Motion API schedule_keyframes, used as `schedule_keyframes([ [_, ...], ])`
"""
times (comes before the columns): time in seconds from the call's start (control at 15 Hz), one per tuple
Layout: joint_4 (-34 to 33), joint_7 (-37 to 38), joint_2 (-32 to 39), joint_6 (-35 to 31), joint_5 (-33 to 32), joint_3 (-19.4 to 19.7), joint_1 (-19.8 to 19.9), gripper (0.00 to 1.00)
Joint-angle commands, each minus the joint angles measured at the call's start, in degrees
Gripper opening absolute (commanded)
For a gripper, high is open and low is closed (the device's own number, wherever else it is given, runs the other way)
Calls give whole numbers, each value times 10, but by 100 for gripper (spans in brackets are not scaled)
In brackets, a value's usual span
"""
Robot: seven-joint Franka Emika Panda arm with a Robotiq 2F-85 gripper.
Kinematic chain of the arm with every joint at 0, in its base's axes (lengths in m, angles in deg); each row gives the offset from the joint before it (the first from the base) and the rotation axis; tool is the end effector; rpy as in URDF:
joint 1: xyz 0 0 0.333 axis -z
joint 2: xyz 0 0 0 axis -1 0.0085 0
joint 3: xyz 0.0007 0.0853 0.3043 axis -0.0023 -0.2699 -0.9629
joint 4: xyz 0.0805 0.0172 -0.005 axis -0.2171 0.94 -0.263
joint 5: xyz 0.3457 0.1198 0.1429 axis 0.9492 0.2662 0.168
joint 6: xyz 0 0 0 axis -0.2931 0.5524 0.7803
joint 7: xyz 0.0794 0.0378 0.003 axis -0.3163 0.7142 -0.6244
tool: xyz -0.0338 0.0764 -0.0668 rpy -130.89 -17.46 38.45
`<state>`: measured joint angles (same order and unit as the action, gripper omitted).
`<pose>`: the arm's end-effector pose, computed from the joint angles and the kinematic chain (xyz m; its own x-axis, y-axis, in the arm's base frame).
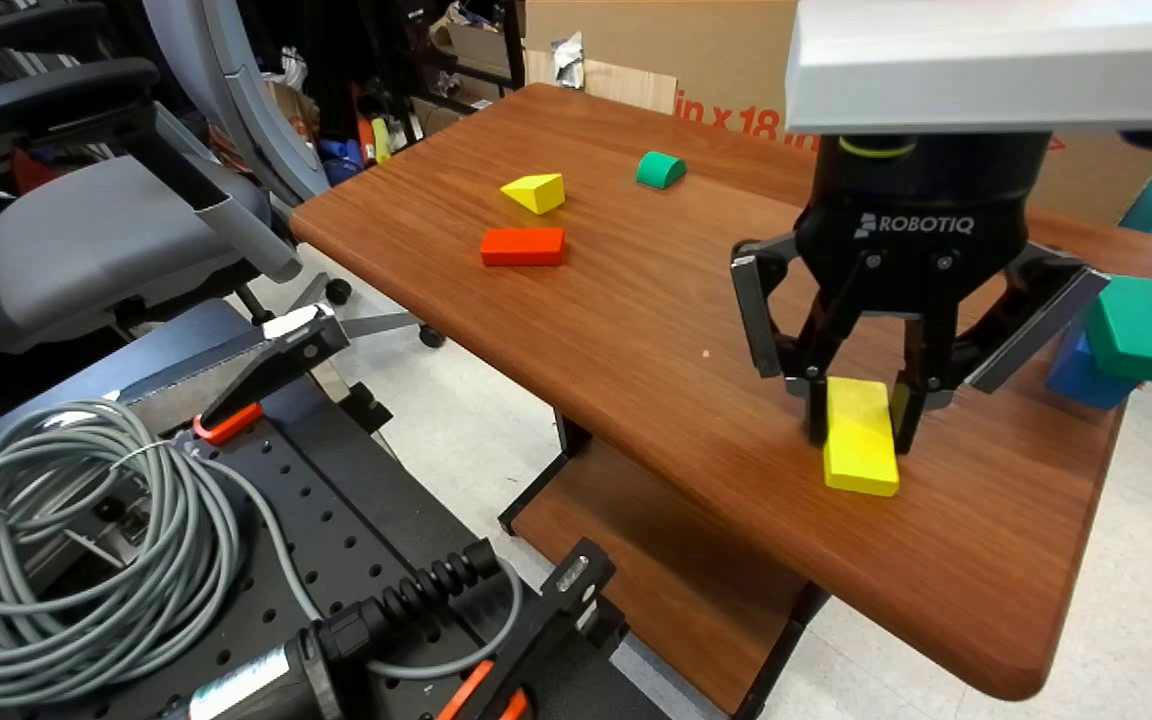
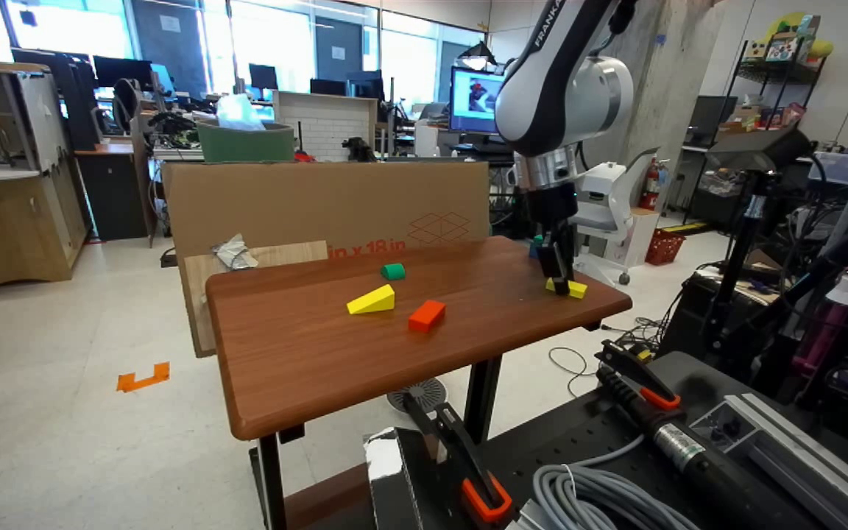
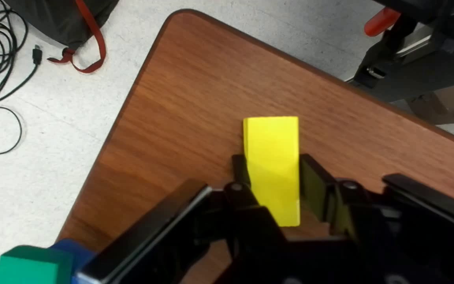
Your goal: Move the yellow object
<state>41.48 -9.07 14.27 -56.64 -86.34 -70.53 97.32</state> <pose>0.5466 -0.1452 0.1628 0.8214 0.4591 -0.3384 0.5077 -0.8589 0.0670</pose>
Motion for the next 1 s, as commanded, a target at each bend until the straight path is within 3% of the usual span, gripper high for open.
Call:
schedule_keyframes([
  [0.0, -7, 9, 3, 7, -4, -6, 10, 9],
  [0.53, -14, 3, -41, -3, 10, -28, 6, 9],
  [0.93, -112, -4, -28, 35, 61, -43, 14, 9],
])
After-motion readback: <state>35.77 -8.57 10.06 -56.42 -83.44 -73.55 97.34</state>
